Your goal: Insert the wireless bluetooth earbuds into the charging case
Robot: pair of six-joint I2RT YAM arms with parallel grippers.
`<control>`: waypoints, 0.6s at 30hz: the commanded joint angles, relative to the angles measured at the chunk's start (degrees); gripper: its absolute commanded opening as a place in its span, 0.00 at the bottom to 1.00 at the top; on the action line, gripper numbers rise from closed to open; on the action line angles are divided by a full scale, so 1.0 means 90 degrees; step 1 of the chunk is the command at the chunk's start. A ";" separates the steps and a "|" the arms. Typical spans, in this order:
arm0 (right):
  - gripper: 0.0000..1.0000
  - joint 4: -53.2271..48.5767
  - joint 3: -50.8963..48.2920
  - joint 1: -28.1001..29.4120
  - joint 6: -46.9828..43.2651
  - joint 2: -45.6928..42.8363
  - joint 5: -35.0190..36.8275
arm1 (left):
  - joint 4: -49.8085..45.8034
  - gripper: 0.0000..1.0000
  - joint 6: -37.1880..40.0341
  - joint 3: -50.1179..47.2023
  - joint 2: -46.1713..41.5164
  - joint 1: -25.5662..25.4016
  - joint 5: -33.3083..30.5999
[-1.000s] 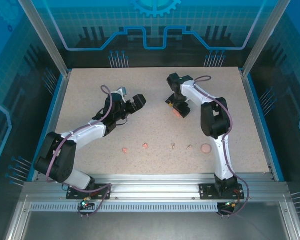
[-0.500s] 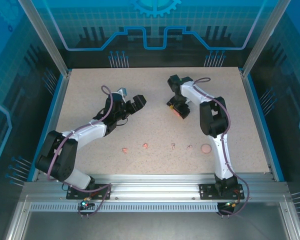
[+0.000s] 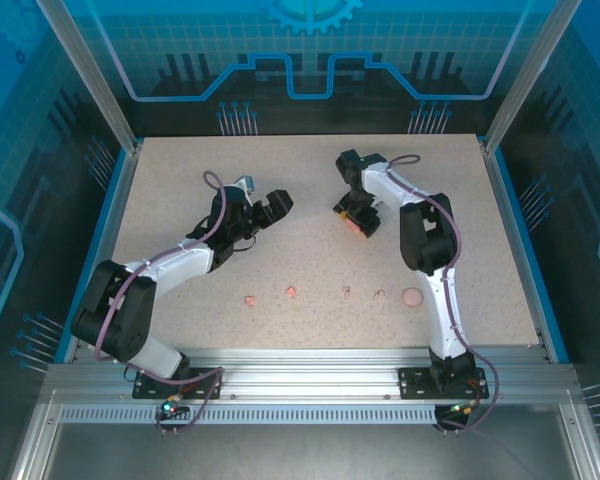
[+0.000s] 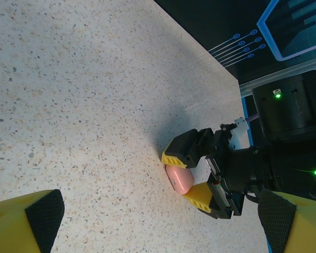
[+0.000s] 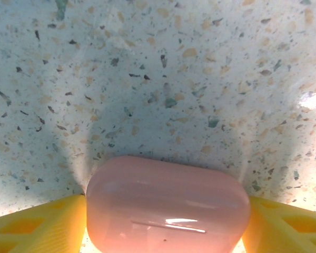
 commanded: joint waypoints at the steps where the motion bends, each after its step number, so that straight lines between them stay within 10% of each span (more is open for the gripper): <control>1: 0.74 0.0056 -0.0043 -0.0167 -0.0178 0.0043 0.0181 | 0.0156 0.99 0.0004 0.0205 0.0095 0.0038 0.0160; 18: 0.52 0.0602 -0.0302 -0.0135 -0.0945 -0.0158 -0.0319 | 0.0299 0.99 0.0139 0.0007 0.0067 0.0038 0.0579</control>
